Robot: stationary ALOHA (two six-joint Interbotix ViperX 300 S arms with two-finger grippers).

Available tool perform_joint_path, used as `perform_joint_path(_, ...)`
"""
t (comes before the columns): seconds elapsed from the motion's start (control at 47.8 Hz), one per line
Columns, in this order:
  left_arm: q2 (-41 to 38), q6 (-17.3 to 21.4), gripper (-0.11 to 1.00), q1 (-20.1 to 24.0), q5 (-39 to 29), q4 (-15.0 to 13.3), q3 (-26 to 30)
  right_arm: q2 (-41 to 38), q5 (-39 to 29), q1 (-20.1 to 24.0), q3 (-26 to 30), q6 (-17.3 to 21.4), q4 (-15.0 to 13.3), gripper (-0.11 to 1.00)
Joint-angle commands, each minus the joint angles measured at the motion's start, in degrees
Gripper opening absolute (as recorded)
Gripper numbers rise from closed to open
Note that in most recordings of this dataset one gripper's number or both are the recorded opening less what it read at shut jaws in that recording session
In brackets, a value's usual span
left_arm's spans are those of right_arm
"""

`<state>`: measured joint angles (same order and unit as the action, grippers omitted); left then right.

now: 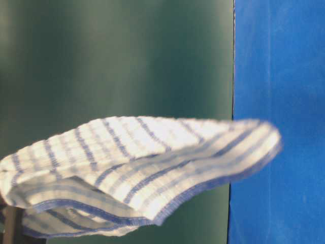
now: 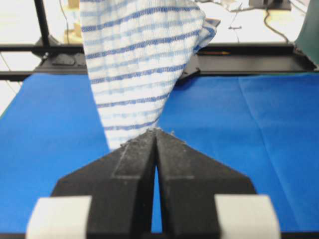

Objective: Hand over the towel.
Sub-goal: 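Lift the towel with the left gripper toward the approaching right gripper, then close the right gripper on the towel beside the left gripper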

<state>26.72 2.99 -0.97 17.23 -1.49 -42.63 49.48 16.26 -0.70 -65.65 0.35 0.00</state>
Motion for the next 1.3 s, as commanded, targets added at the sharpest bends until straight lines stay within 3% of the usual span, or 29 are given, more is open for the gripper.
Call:
perform_joint_path(0.0,0.9,0.0,0.04,-0.1,1.1,0.1,0.6,-0.5,1.1,-0.1,1.4,0.1,0.2,0.0)
perform_joint_path(0.376,0.4,0.0,0.04,-0.1,1.1,0.1,0.9,-4.5,4.8,-0.1,2.5,0.3,0.2,0.0)
perform_joint_path(0.669,0.3,0.0,0.04,-0.1,1.8,0.1,0.9,-15.4,6.7,-1.1,9.6,0.4,0.2,0.01)
perform_joint_path(0.732,0.3,0.0,0.04,-0.1,1.8,0.1,1.0,-18.5,7.2,-1.1,11.4,0.4,0.2,0.14)
perform_joint_path(0.878,0.3,0.0,0.04,-0.1,1.8,0.1,0.9,-26.2,9.1,-1.2,16.5,0.3,0.1,0.58)
perform_joint_path(0.941,0.3,0.0,0.04,-0.2,1.8,0.1,0.9,-28.9,10.3,-1.4,18.5,0.4,0.2,0.7)
perform_joint_path(1.276,0.3,0.0,0.04,-0.4,2.3,0.1,0.9,-41.3,11.8,-1.1,30.5,0.6,0.2,0.73)
